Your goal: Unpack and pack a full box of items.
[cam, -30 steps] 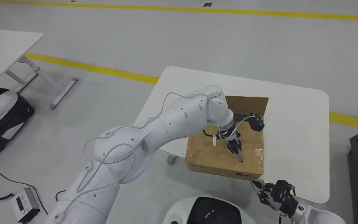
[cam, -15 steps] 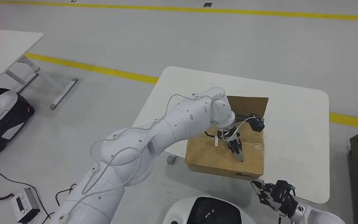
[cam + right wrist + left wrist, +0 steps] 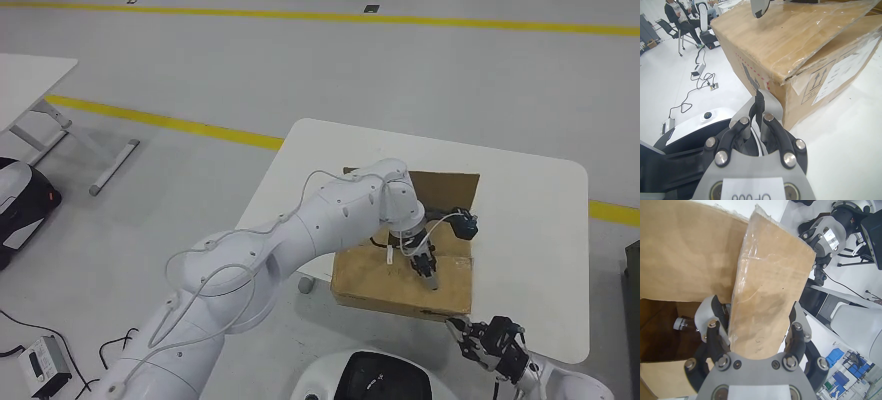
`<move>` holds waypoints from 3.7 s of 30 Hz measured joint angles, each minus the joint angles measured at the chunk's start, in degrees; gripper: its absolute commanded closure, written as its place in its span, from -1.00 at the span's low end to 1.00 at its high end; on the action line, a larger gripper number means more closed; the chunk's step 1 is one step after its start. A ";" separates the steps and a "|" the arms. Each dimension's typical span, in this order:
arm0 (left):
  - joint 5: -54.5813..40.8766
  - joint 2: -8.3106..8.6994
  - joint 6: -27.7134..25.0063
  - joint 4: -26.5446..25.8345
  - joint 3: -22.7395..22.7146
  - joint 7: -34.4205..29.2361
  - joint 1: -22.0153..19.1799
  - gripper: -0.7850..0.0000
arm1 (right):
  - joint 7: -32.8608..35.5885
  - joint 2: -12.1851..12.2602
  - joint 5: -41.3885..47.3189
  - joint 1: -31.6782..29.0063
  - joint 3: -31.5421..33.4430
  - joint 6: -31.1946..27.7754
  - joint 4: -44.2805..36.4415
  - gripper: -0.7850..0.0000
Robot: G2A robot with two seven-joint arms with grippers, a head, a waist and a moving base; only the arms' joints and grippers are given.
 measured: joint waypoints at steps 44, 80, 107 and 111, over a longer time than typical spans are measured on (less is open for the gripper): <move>11.59 9.17 2.85 -20.65 -5.06 1.85 -3.43 0.98 | 6.49 0.42 32.99 1.18 12.64 8.01 3.06 1.00; -6.85 21.19 1.92 -42.26 -7.64 -1.91 6.68 -1.00 | 14.06 -3.32 28.02 12.80 3.67 6.16 0.50 1.00; 4.00 25.93 5.41 -40.21 -17.57 11.54 9.97 -1.00 | 11.82 -3.88 22.33 13.22 1.65 0.09 2.85 1.00; 5.12 26.63 5.61 -39.91 -19.52 12.90 11.56 -1.00 | 6.10 -3.61 24.97 11.32 5.89 4.89 4.23 1.00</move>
